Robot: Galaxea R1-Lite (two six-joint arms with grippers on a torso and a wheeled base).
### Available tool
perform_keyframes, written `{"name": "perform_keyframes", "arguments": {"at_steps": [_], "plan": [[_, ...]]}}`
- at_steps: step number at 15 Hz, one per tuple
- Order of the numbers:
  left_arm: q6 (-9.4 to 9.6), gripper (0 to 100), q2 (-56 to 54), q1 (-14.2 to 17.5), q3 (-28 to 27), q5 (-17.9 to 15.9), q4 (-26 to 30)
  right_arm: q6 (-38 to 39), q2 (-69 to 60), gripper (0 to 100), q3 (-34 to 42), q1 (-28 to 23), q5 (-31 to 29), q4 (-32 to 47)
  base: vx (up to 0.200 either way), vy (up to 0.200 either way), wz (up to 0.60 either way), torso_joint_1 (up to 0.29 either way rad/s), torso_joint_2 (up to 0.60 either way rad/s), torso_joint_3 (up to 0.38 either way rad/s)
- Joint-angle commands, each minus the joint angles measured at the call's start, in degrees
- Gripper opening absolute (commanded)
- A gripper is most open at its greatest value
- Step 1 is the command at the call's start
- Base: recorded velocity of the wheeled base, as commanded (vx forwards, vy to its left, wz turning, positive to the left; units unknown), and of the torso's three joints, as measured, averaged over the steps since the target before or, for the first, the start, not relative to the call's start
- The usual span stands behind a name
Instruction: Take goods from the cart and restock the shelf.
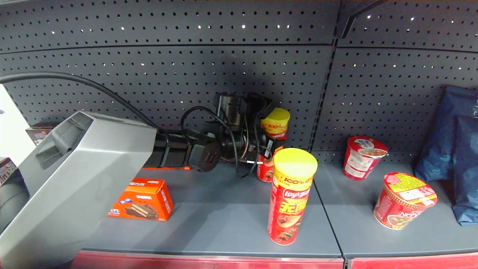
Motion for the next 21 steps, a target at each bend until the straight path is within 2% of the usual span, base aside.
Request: {"name": "perform_keyframes", "arguments": {"at_steps": [1, 9, 10, 16, 21], "plan": [[-0.84, 0, -0.15, -0.53, 0.05, 0.18, -0.01, 0.02, 0.07, 100, 0.0, 0.03, -0.15, 0.01, 0.0, 0.0, 0.0, 0.0, 0.0, 0.0], [-0.75, 0, -0.5, -0.88, 2.78, 0.97, -0.1, 0.02, 0.07, 100, 0.0, 0.03, -0.15, -0.07, 0.0, 0.0, 0.0, 0.0, 0.0, 0.0], [-0.57, 100, -0.5, -0.7, 3.22, 0.97, -0.8, 0.02, 0.07, 100, 0.0, 0.03, -0.24, -0.07, 0.0, 0.0, 0.0, 0.0, 0.0, 0.0], [-0.75, 100, -3.05, -0.17, 6.73, 0.97, -2.82, 0.11, 0.07, 100, 0.0, 0.03, 0.03, 0.01, 0.0, 0.0, 0.0, 0.0, 0.0, 0.0], [-0.49, 100, -13.59, 0.53, 16.93, 0.97, -2.82, 0.11, 0.07, 100, -0.09, 0.03, 0.29, 0.19, 0.0, 0.0, 0.0, 0.0, 0.0, 0.0]]}}
